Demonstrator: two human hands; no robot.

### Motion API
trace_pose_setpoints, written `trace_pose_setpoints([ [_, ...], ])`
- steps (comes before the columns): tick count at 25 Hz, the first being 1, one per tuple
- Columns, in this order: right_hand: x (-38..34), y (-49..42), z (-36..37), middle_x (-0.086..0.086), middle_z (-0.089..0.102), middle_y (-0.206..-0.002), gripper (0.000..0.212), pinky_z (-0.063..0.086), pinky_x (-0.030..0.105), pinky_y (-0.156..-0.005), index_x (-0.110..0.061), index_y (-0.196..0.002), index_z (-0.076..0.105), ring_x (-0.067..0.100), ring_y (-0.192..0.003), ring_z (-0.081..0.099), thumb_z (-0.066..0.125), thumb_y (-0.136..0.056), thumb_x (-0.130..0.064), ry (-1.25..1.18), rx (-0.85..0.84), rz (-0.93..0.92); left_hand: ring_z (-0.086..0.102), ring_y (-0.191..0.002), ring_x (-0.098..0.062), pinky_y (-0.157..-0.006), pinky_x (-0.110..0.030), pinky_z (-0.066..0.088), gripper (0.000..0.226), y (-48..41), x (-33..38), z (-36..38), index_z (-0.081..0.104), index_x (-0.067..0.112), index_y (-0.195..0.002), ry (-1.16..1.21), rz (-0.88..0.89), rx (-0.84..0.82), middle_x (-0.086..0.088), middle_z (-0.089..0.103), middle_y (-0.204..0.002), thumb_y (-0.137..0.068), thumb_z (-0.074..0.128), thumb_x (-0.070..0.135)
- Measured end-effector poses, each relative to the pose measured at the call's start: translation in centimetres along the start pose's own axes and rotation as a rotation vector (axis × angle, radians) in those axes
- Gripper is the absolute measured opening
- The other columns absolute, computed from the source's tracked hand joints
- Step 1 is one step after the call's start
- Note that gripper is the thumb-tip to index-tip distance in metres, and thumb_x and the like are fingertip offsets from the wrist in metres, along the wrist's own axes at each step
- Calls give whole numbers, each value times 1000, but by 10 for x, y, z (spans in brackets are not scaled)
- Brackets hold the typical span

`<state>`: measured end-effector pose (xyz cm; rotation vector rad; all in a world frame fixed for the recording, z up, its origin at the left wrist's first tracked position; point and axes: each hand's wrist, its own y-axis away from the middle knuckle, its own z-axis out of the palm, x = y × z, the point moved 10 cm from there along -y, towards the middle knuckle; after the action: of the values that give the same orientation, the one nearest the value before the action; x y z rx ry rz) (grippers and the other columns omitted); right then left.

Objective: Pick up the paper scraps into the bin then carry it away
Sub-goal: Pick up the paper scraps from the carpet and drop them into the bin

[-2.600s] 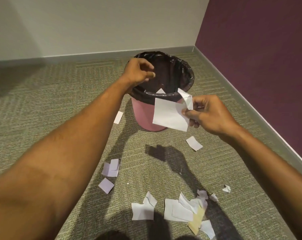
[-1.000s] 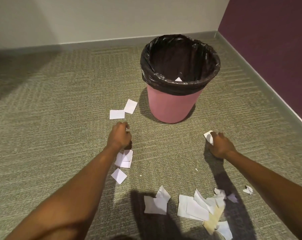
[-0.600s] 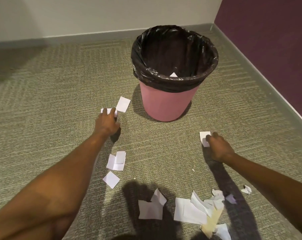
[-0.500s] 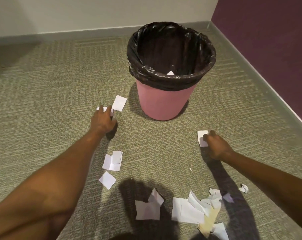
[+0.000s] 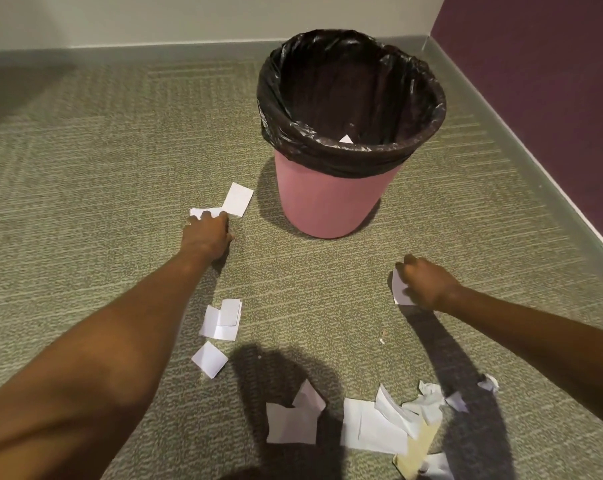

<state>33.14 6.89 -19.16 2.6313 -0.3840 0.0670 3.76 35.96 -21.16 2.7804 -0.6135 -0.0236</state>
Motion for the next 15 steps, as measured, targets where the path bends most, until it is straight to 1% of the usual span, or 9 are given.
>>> trace_pose_setpoints([
  [2, -9, 5, 0, 12, 54, -121, 35, 43, 33, -70, -7, -118, 52, 31, -106, 59, 65, -87, -16, 43, 27, -26, 49, -117, -42, -94, -50, 46, 49, -3, 1, -8, 41, 11, -130, 0, 7, 44, -22, 53, -126, -91, 59, 35],
  [4, -17, 11, 2, 11, 59, -116, 42, 39, 30, -65, -9, -122, 46, 29, -97, 63, 65, -85, -13, 28, 40, -62, 54, -114, -42, -90, -50, 48, 61, -9, -1, -13, 37, 10, -133, 57, -13, 47, -23, 55, -124, -87, 65, 38],
  [6, -22, 18, 0, 9, 60, -107, 46, 38, 29, -62, -12, -125, 40, 26, -86, 61, 64, -85, -9, -105, 29, -95, 56, -111, -42, -88, -50, 48, 63, -20, -8, -17, 36, 9, -135, 160, -41, 30, -23, 56, -122, -88, 63, 41],
  [8, -23, 23, -4, 3, 58, -97, 45, 42, 31, -62, -16, -125, 41, 22, -81, 57, 63, -87, -8, -295, 6, -103, 54, -113, -43, -91, -48, 46, 56, -35, -19, -18, 38, 6, -136, 243, -48, 5, -25, 56, -126, -92, 60, 33],
  [9, -24, 26, -7, 1, 60, -92, 37, 44, 32, -63, -17, -118, 48, 20, -78, 56, 64, -86, -9, -363, -3, -119, 54, -114, -43, -93, -47, 45, 52, -42, -24, -17, 41, 4, -134, 264, -38, -9, -25, 56, -127, -92, 60, 28],
  [11, -31, 32, -8, -3, 63, -80, 10, 44, 34, -63, -21, -87, 60, 14, -70, 56, 68, -84, -14, -446, -45, -198, 54, -113, -42, -92, -45, 45, 44, -49, -31, -13, 51, 0, -126, 285, -32, -18, -27, 57, -125, -89, 63, 22],
  [12, -36, 37, -7, -4, 64, -77, 11, 45, 33, -63, -21, -77, 63, 12, -68, 57, 70, -84, -17, -481, -81, -235, 55, -112, -42, -92, -44, 45, 42, -50, -33, -11, 55, -1, -122, 298, -43, -11, -27, 59, -123, -87, 65, 22],
  [13, -42, 44, -8, -4, 67, -77, 12, 46, 31, -63, -22, -74, 66, 11, -69, 60, 71, -85, -18, -523, -125, -258, 55, -111, -41, -91, -44, 45, 43, -51, -35, -9, 56, 0, -121, 318, -62, 5, -26, 59, -123, -86, 68, 22],
  [15, -55, 58, -12, -8, 66, -77, 18, 44, 19, -59, -29, -72, 66, 2, -67, 60, 73, -85, -18, -628, -195, -284, 56, -113, -41, -93, -43, 45, 49, -48, -39, -7, 56, 3, -124, 369, -109, 53, -25, 59, -124, -82, 73, 20],
])
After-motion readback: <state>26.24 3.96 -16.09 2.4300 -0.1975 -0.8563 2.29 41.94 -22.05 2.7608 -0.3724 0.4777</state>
